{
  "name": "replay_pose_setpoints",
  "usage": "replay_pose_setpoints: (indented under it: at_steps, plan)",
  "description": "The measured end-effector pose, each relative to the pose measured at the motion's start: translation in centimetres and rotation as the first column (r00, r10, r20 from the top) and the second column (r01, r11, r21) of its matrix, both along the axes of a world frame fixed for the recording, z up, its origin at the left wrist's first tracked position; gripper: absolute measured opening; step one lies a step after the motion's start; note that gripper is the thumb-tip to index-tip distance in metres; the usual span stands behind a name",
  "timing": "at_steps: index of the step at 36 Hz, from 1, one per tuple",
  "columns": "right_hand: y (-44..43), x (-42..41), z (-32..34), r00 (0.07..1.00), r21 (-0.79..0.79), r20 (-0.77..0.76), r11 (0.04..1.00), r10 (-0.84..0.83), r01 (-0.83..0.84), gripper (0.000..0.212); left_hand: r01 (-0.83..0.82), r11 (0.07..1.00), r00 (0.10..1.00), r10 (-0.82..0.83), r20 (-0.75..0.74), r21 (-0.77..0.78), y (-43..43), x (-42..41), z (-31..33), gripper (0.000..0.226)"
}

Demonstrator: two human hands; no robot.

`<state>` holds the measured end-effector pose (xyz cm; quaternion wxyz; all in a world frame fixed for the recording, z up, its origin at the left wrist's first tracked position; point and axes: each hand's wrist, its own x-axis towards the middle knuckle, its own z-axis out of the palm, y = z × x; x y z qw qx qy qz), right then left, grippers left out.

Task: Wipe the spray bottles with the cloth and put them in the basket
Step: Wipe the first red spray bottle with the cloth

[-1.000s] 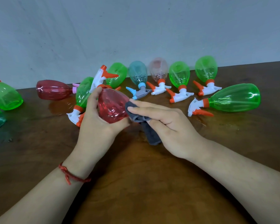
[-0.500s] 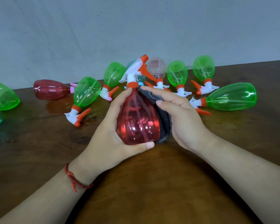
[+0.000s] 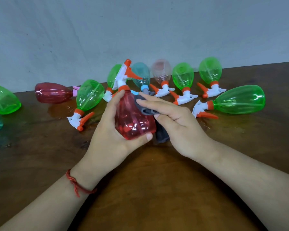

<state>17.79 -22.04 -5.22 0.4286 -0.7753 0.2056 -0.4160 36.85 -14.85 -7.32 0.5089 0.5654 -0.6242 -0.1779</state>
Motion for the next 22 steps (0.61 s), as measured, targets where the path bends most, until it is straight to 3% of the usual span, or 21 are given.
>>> replay_pose_setpoints:
  at_steps: [3,8,15,18,22]
  plan:
    - [-0.4,0.0,-0.4,0.993,-0.077,-0.121,0.997,-0.010,0.001,0.056,-0.095,0.995,0.994,0.096,-0.056,0.016,-0.4,0.6,0.0,0.117]
    - [-0.4,0.1,-1.0,0.990,-0.159,-0.139,0.987,-0.008,-0.014,0.056,-0.198,0.979,0.966,0.202,-0.160,0.037,-0.9,1.4,-0.1,0.116]
    - [-0.5,0.2,-1.3,0.994,-0.170,-0.109,0.985,-0.009,-0.010,0.056,-0.169,0.985,0.979,0.170,-0.109,0.019,-0.4,0.9,0.5,0.116]
    - [-1.0,0.3,-1.3,0.998,-0.092,-0.060,0.996,-0.025,0.020,0.054,-0.091,0.996,0.995,0.092,-0.041,0.007,0.0,0.2,0.6,0.115]
    - [-1.5,0.1,-0.3,0.995,0.200,0.100,0.979,0.026,-0.046,0.049,0.023,1.000,1.000,-0.023,0.020,0.014,0.3,-0.3,0.4,0.117]
